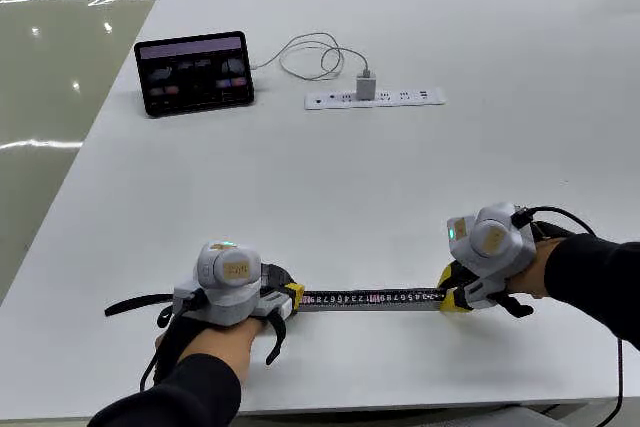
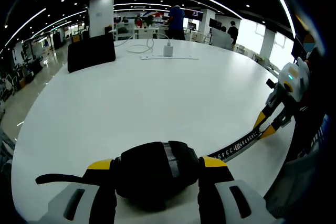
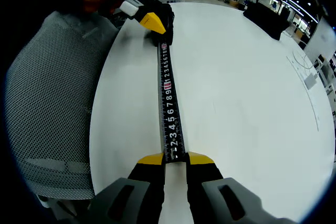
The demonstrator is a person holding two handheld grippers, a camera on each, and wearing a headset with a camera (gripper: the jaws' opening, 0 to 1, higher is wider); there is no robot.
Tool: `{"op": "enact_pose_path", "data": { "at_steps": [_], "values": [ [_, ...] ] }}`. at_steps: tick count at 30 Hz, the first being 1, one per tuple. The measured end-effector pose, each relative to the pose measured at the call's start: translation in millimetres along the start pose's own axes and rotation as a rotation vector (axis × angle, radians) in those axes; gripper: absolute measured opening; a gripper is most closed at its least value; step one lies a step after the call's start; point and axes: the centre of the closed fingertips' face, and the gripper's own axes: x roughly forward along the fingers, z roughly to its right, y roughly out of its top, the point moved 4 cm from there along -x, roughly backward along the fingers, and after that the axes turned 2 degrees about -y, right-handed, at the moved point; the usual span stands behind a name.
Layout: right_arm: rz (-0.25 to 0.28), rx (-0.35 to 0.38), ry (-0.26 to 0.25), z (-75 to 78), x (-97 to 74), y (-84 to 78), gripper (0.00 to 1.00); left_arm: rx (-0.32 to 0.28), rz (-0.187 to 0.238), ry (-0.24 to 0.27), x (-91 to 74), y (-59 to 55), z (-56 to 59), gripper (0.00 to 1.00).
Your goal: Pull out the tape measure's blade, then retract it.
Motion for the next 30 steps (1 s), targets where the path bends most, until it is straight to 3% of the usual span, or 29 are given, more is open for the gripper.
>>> {"op": "enact_pose_path", "data": {
  "at_steps": [30],
  "values": [
    [0.042,0.017,-0.006,-2.5,7.7,13.2,0.1,-0.005,-0.007,0.002,0.3,-0.2,0.2,0.59]
  ]
}}
